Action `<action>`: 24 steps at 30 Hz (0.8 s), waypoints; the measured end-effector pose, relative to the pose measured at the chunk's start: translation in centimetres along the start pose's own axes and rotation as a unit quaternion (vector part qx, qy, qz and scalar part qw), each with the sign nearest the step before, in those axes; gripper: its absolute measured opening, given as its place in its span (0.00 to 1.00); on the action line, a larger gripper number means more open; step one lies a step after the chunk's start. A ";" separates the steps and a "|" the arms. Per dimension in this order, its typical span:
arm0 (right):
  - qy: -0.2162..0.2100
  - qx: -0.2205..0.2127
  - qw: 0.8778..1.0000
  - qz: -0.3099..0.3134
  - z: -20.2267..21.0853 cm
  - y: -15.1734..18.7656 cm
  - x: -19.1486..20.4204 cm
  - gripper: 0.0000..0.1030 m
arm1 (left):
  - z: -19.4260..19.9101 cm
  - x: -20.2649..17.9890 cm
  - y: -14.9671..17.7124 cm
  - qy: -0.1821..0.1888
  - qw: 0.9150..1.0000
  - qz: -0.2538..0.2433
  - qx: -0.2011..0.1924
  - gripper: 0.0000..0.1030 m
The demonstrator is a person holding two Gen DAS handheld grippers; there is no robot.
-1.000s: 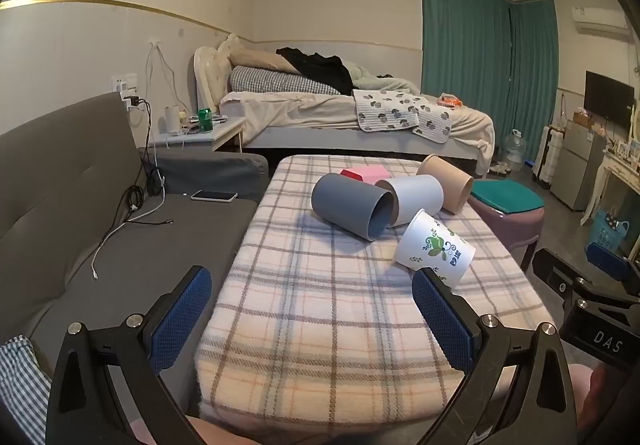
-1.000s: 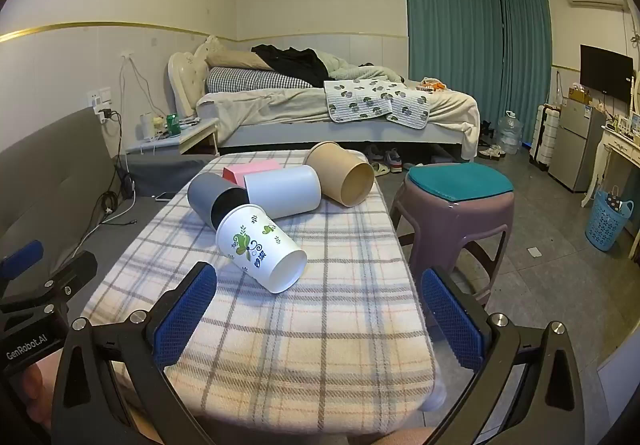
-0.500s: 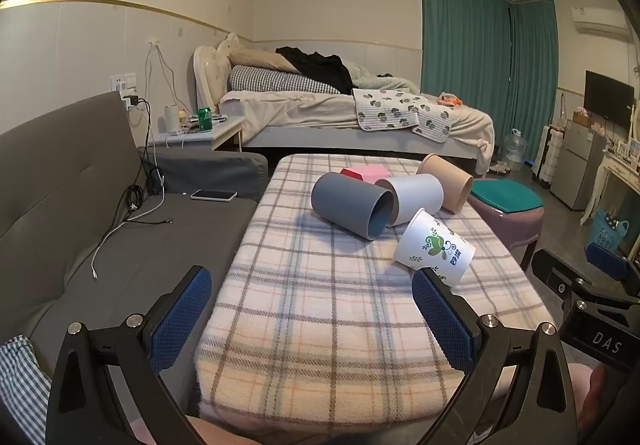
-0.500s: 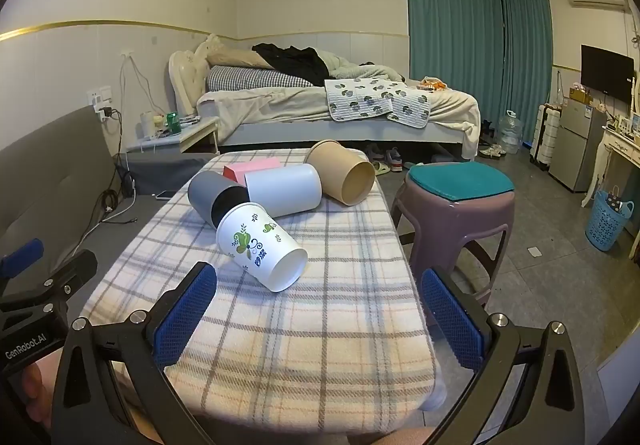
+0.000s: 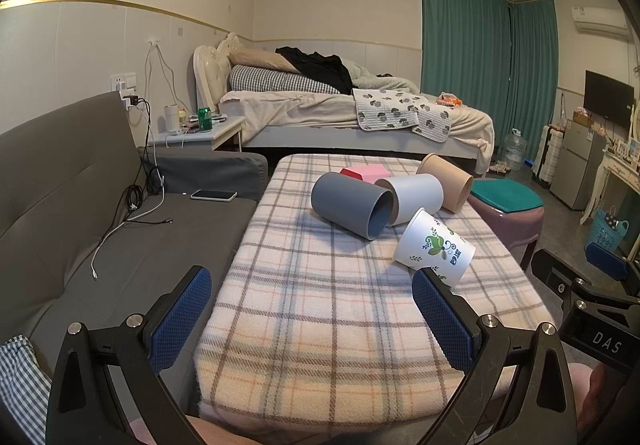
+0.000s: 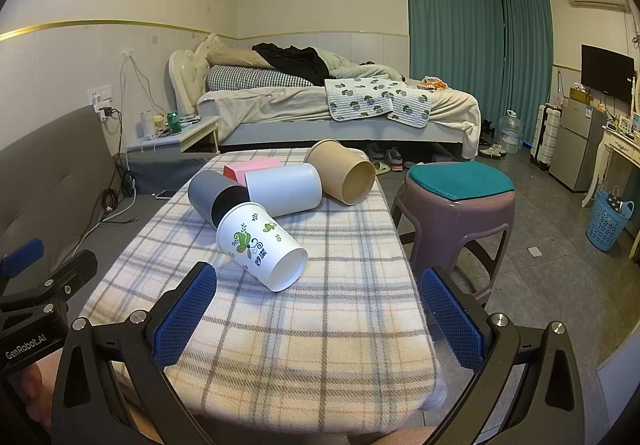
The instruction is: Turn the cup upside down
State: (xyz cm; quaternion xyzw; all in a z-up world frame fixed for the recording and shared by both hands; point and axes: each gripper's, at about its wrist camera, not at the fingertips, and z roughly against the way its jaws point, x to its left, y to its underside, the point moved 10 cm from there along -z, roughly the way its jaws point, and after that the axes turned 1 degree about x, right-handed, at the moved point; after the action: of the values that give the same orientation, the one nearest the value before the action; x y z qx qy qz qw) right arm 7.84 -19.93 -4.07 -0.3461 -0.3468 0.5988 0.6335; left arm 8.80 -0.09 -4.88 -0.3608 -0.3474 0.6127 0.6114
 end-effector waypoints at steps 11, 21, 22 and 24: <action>0.000 0.000 1.000 0.000 0.1 -0.1 -0.1 1.00 | 0.0 0.0 0.0 0.000 1.000 0.000 0.000 1.00; 0.000 0.001 1.000 0.000 0.1 0.0 0.0 1.00 | 0.0 0.0 0.0 0.000 1.000 0.000 0.000 1.00; 0.000 0.001 1.000 0.000 0.0 0.0 0.0 1.00 | 0.0 0.0 0.0 -0.001 1.000 0.000 0.000 1.00; 0.000 0.001 1.000 0.000 0.1 0.0 0.0 1.00 | 0.0 0.0 0.0 0.000 1.000 0.000 0.000 1.00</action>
State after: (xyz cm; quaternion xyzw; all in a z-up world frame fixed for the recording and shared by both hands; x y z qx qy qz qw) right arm 7.78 -19.93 -4.05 -0.3460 -0.3462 0.5992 0.6336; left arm 8.81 -0.07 -4.88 -0.3602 -0.3478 0.6126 0.6116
